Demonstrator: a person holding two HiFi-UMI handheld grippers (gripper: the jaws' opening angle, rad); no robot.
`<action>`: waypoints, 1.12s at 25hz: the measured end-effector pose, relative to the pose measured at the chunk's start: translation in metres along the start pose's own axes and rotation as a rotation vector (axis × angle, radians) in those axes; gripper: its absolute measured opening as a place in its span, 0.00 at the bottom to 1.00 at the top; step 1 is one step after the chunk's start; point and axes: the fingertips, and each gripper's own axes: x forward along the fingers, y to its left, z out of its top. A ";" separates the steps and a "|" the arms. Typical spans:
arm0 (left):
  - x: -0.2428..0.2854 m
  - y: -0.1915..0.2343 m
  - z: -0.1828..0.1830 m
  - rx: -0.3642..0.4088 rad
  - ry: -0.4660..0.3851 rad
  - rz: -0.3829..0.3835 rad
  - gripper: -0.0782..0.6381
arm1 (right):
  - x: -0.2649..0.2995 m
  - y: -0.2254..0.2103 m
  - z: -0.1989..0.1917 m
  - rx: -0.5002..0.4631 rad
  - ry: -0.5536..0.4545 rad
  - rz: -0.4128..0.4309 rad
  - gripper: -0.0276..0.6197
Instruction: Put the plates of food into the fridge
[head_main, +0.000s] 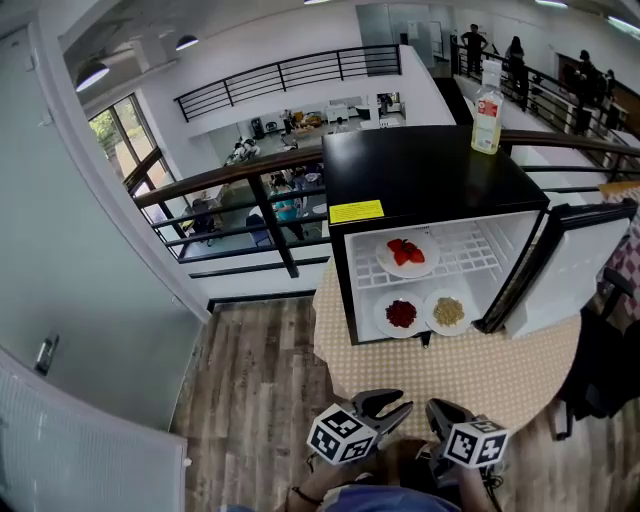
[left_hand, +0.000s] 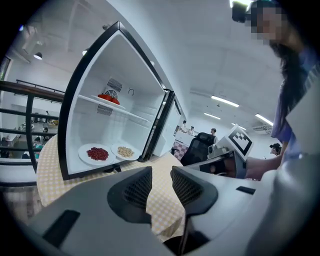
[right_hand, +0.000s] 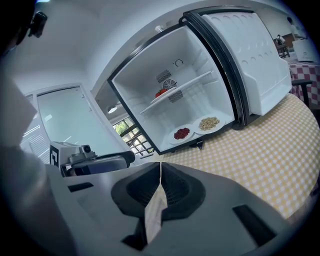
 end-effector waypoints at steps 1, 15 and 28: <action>-0.007 -0.002 -0.003 0.013 0.008 -0.008 0.30 | -0.001 0.006 -0.006 -0.005 -0.003 -0.004 0.08; -0.088 -0.033 -0.055 0.108 0.064 -0.102 0.30 | -0.028 0.072 -0.090 -0.026 -0.072 -0.097 0.08; -0.096 -0.063 -0.062 0.125 0.043 -0.131 0.28 | -0.056 0.082 -0.111 -0.062 -0.059 -0.118 0.08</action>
